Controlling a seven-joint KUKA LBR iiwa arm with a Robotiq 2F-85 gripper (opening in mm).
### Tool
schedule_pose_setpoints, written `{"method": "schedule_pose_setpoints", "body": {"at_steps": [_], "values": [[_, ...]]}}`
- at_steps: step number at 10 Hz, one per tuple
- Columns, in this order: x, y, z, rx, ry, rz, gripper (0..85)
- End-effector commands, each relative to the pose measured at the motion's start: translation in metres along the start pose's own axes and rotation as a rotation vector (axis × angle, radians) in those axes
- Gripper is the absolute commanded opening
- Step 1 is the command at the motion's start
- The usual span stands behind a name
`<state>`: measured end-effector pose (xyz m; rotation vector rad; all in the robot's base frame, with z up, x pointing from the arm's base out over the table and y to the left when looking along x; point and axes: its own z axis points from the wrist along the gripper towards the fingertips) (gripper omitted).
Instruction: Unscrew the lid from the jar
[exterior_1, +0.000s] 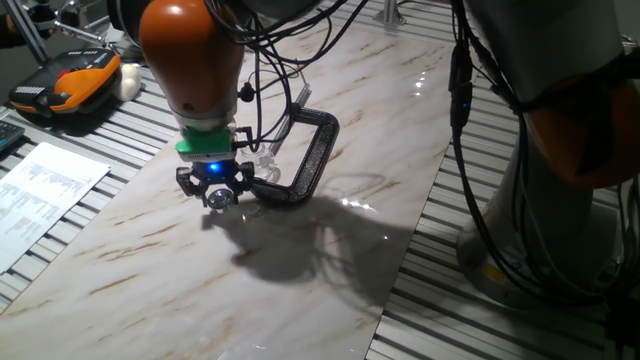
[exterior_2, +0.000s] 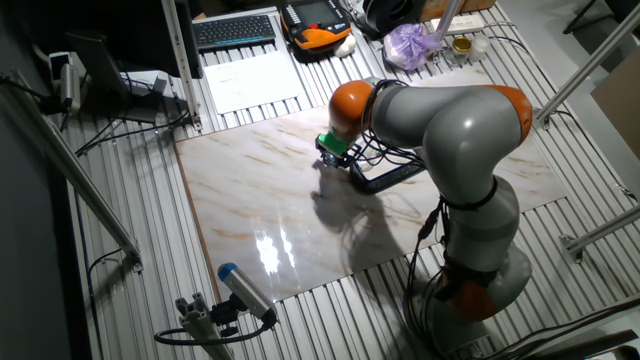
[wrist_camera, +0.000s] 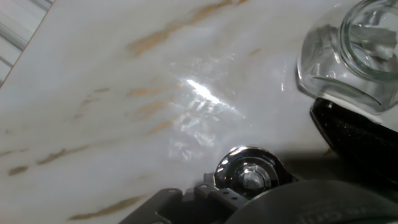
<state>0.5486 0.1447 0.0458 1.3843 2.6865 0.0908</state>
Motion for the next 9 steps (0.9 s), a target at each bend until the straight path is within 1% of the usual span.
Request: {"method": "schedule_pose_setpoints", "body": {"at_steps": [1,6,9], "values": [[0.0003,-0.0004,0.0019,0.000,-0.001,0.001,0.0],[0.0018,-0.0026,0.0106,-0.013,0.008,0.008,0.0],[0.0019,-0.0027,0.0115,-0.018,0.010,0.008,0.0]]}}
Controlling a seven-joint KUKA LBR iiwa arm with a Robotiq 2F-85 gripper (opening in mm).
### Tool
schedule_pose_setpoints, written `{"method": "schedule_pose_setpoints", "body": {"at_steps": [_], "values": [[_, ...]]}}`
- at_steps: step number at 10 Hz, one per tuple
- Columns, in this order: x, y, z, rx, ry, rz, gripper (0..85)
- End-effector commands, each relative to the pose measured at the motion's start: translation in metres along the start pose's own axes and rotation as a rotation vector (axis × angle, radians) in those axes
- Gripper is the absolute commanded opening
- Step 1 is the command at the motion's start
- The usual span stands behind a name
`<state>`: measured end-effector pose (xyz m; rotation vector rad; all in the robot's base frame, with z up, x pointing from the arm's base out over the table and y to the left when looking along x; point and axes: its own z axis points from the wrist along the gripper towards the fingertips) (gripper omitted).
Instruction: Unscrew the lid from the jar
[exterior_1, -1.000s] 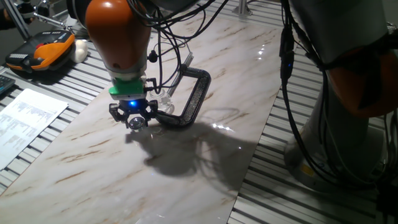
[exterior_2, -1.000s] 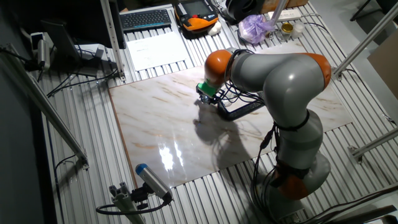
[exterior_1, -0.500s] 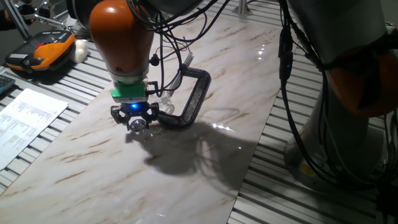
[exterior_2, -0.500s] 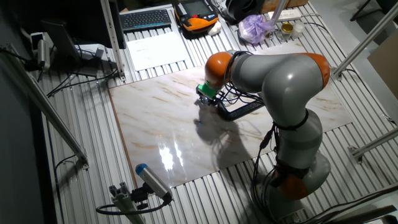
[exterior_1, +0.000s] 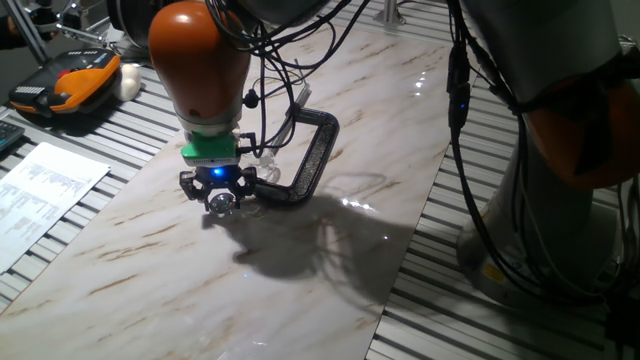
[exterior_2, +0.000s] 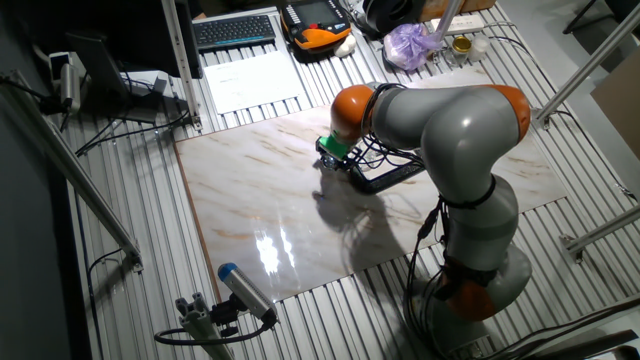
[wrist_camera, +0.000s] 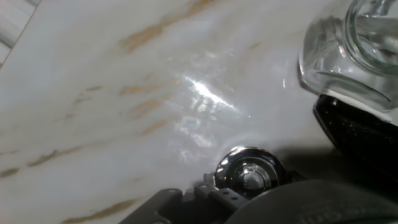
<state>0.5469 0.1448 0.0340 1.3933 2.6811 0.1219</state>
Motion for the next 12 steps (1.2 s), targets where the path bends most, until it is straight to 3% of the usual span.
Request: {"method": "schedule_pose_setpoints", "body": {"at_steps": [1,5,7,8,11,12], "values": [[0.0003,-0.0003,0.0003,-0.003,0.001,-0.001,0.0],[0.0029,-0.0013,0.0008,-0.007,-0.001,0.005,0.0],[0.0031,-0.0011,0.0004,0.006,-0.009,0.014,34.0],[0.0032,-0.0011,0.0004,0.007,-0.010,0.016,34.0],[0.0031,-0.0008,0.0002,0.005,-0.006,0.036,85.0],[0.0029,-0.0007,0.0002,0.001,-0.002,0.038,85.0]]}}
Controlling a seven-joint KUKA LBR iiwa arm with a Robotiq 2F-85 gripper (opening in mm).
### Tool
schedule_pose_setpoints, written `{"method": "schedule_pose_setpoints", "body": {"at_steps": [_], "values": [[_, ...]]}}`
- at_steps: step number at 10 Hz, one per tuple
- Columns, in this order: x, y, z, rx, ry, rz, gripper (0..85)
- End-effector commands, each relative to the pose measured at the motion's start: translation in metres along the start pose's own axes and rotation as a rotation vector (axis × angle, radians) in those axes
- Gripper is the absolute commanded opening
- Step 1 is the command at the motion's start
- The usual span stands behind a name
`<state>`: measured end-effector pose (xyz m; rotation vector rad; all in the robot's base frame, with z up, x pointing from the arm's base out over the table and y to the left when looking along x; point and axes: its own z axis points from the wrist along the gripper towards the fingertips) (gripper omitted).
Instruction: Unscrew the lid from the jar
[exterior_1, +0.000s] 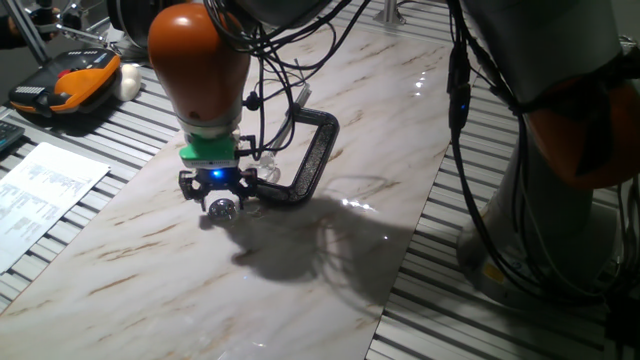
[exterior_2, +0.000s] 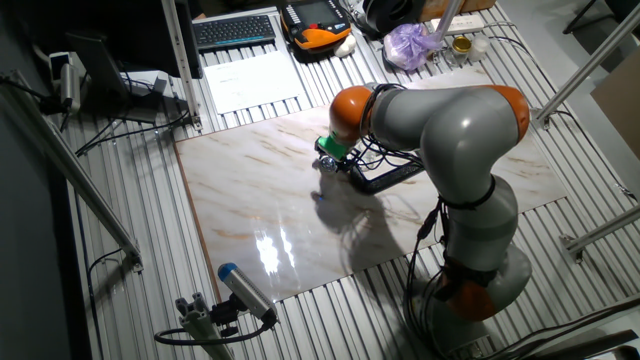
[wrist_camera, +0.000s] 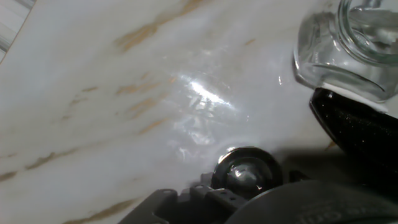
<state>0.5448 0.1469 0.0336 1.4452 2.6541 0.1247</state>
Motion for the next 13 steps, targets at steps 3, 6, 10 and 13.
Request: {"method": "schedule_pose_setpoints", "body": {"at_steps": [3,6,10,13], "values": [[0.001,0.001,-0.007,0.007,0.004,-0.001,85.0],[0.004,0.002,-0.027,0.020,0.010,-0.016,68.0],[0.005,0.001,-0.053,0.021,0.028,-0.059,34.0],[0.005,0.001,-0.061,0.023,0.031,-0.072,0.0]]}}
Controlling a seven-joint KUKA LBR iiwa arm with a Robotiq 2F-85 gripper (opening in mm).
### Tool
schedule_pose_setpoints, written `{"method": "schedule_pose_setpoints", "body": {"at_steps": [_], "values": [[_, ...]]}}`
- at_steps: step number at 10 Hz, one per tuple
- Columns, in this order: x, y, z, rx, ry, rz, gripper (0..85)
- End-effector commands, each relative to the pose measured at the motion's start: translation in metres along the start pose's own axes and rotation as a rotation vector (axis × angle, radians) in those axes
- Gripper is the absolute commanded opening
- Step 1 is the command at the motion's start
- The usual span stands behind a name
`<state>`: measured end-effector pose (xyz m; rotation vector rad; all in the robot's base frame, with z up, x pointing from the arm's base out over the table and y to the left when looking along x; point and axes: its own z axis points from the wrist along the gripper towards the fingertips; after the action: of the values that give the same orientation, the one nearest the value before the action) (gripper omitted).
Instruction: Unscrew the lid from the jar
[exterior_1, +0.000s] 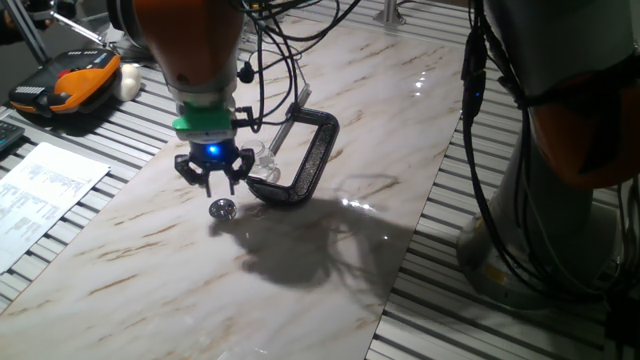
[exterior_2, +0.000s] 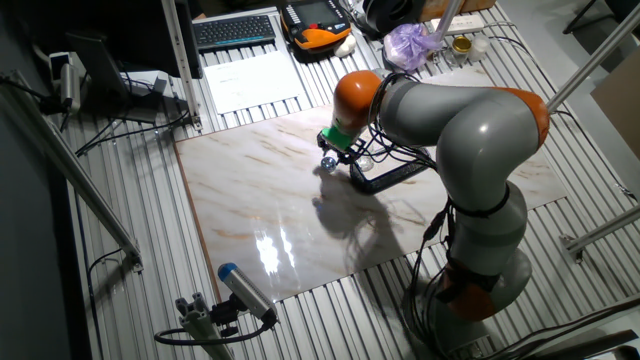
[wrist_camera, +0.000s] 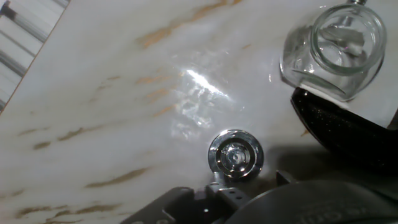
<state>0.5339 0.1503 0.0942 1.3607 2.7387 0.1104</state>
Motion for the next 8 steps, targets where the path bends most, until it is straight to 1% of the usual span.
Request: {"method": "schedule_pose_setpoints", "body": {"at_steps": [1,2,3,5,6,7,8], "values": [[-0.001,0.000,-0.002,0.002,0.001,-0.009,0.0],[-0.002,0.000,-0.005,0.012,-0.001,-0.034,0.0],[-0.004,0.000,-0.008,0.032,-0.012,-0.088,0.0],[-0.009,0.001,-0.017,0.063,-0.025,-0.241,0.0],[-0.011,0.001,-0.021,0.075,-0.025,-0.296,0.0],[-0.014,0.001,-0.025,0.076,-0.018,-0.337,0.0],[-0.017,0.001,-0.029,0.079,-0.016,-0.370,0.0]]}}
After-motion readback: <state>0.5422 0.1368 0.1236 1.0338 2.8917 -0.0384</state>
